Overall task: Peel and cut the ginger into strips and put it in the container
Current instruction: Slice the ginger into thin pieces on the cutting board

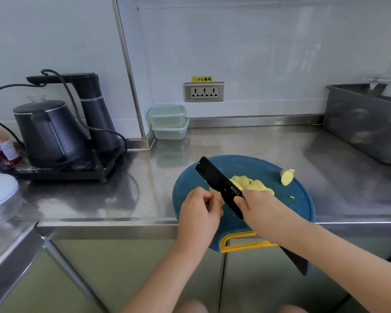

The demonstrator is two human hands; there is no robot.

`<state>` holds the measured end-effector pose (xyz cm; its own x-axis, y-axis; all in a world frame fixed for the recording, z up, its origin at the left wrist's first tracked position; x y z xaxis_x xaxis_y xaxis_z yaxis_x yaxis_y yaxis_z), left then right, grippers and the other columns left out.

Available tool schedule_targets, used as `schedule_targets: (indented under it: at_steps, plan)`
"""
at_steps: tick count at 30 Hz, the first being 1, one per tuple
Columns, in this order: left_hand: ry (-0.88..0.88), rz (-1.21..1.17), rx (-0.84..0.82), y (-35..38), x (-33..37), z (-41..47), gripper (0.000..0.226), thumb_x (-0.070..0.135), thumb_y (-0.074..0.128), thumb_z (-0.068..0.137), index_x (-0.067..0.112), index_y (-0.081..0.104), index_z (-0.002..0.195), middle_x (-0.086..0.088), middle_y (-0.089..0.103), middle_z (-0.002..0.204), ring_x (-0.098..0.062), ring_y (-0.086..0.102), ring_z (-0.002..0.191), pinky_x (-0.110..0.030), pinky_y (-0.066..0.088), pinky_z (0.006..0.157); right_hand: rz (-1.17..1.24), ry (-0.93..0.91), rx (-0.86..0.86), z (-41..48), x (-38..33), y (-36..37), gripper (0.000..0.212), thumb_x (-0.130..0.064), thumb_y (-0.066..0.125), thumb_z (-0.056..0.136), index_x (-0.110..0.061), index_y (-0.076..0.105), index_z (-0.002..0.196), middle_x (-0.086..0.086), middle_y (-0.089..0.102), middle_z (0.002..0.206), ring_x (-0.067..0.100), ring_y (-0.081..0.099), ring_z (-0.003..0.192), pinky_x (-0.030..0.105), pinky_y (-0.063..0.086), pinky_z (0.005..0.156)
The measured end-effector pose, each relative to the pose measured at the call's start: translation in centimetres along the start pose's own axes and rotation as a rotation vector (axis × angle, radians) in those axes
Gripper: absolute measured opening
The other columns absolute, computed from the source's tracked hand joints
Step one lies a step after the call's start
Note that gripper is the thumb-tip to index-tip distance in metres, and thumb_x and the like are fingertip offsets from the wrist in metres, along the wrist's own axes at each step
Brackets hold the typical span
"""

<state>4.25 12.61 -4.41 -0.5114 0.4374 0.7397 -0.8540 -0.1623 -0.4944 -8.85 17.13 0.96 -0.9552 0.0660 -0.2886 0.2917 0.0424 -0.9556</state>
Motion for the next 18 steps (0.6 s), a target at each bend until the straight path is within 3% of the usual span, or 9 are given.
schedule_targets:
  at_steps: [9,13,18]
  plan:
    - [-0.002,0.034,0.028,0.3,0.1,-0.2,0.012,0.020,0.060,0.090,0.009,0.058,0.084,0.001,0.056,0.080,-0.014,0.055,0.073,-0.023,0.044,0.062,-0.010,0.001,0.038,2.3,-1.5,0.2,0.032,-0.027,0.027,0.103,-0.007,0.052,0.100,-0.002,0.040,0.072,0.021,0.048,0.078,0.033,0.039,0.069]
    - [-0.033,0.024,0.011,0.2,0.1,0.0,0.012,0.021,0.058,0.091,0.010,0.057,0.086,0.000,0.058,0.082,-0.014,0.056,0.075,-0.031,0.048,0.068,-0.051,-0.036,0.022,3.6,-2.8,-0.3,0.030,-0.019,0.034,0.103,-0.004,0.051,0.122,0.005,0.049,0.095,0.015,0.042,0.070,0.024,0.034,0.056]
    - [-0.115,-0.021,-0.060,-0.2,0.1,0.5,0.015,0.028,0.058,0.092,0.015,0.055,0.087,0.007,0.059,0.081,-0.008,0.057,0.078,-0.026,0.049,0.070,-0.164,-0.027,-0.010,2.9,-2.8,-0.6,0.028,-0.015,0.035,0.102,-0.005,0.050,0.124,0.008,0.050,0.102,0.017,0.046,0.073,0.024,0.036,0.057]
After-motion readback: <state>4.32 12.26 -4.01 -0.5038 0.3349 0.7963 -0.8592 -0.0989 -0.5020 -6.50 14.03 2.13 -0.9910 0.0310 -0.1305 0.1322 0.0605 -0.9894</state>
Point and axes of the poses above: each hand's wrist, its own z-axis towards the middle knuckle, its own y-axis out of the palm, x = y × z, the point moved 2 cm from there along z, towards the middle knuckle
